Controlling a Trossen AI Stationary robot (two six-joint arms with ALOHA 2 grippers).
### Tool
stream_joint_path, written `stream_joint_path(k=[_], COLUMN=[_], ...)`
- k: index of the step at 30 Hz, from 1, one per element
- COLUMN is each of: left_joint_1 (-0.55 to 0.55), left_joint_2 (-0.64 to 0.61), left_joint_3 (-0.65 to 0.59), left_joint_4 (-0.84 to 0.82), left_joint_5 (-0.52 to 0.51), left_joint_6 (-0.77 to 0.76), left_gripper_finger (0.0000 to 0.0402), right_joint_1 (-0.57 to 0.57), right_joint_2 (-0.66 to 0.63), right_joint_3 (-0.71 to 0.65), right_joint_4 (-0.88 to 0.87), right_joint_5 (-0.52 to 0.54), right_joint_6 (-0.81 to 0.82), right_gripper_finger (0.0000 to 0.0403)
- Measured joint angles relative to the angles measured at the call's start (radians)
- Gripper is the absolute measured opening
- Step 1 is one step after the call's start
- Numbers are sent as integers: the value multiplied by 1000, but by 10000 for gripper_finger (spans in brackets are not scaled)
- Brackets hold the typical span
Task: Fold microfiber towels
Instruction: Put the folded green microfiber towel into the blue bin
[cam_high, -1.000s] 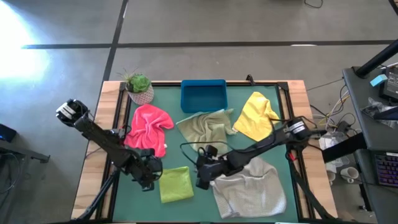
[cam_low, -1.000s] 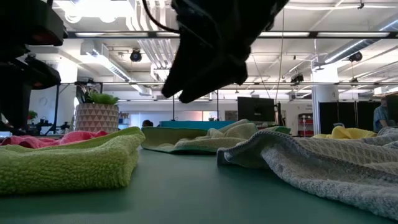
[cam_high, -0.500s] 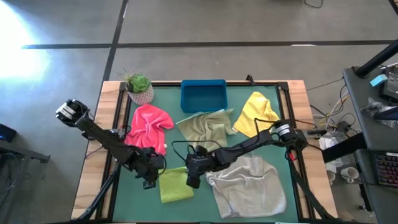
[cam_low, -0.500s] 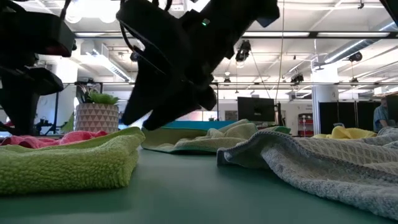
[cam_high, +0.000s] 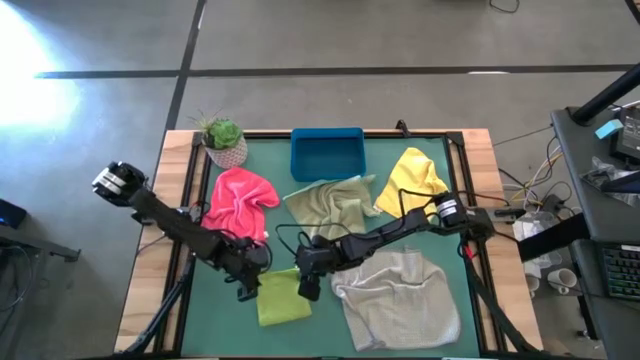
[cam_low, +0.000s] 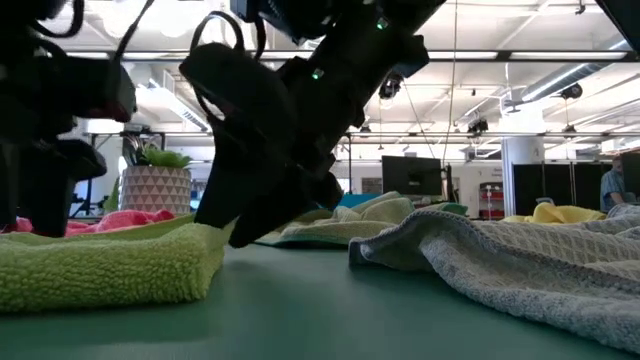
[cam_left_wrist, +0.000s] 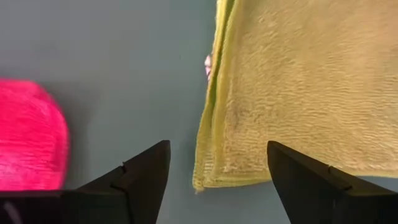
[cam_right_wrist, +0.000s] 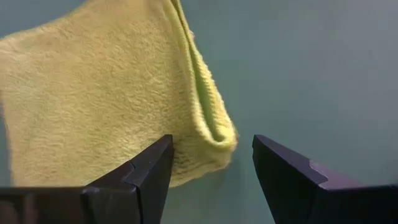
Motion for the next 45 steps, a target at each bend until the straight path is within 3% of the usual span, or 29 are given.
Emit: stream_joint_path(k=[7, 14, 29, 34, 45], left_joint_1=[6, 6, 7, 5, 5], left_joint_2=[89, 99, 103, 97, 33], left_joint_3=[2, 2, 4, 20, 57], left_joint_4=[31, 63, 157, 161, 146], left_joint_5=[23, 25, 25, 44, 19], left_joint_6=[-5, -28, -19, 29, 102], left_gripper_finger=[252, 233, 11, 9, 10], right_joint_1=[-10, -9, -11, -7, 12], right_joint_2=[5, 5, -1, -5, -6], right_joint_3=[0, 3, 5, 26, 175], right_joint_4=[14, 21, 19, 4, -268], right_joint_5=[-82, -129, -130, -163, -157], right_joint_6=[0, 0, 41, 44, 36], right_gripper_finger=[210, 192, 53, 13, 9])
